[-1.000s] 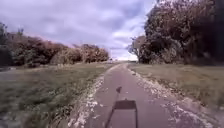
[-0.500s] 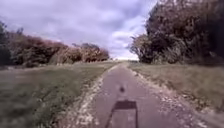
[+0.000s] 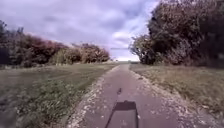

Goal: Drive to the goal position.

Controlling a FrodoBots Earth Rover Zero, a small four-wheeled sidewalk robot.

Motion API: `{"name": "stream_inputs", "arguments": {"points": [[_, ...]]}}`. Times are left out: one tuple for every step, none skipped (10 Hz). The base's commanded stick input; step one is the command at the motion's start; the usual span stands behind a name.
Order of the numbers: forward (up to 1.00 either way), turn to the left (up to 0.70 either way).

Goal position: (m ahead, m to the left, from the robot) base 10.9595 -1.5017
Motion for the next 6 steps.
{"name": "stream_inputs", "arguments": {"points": [[1.00,0.00],[1.00,0.00],[1.00,0.00],[1.00,0.00],[1.00,0.00],[1.00,0.00]]}}
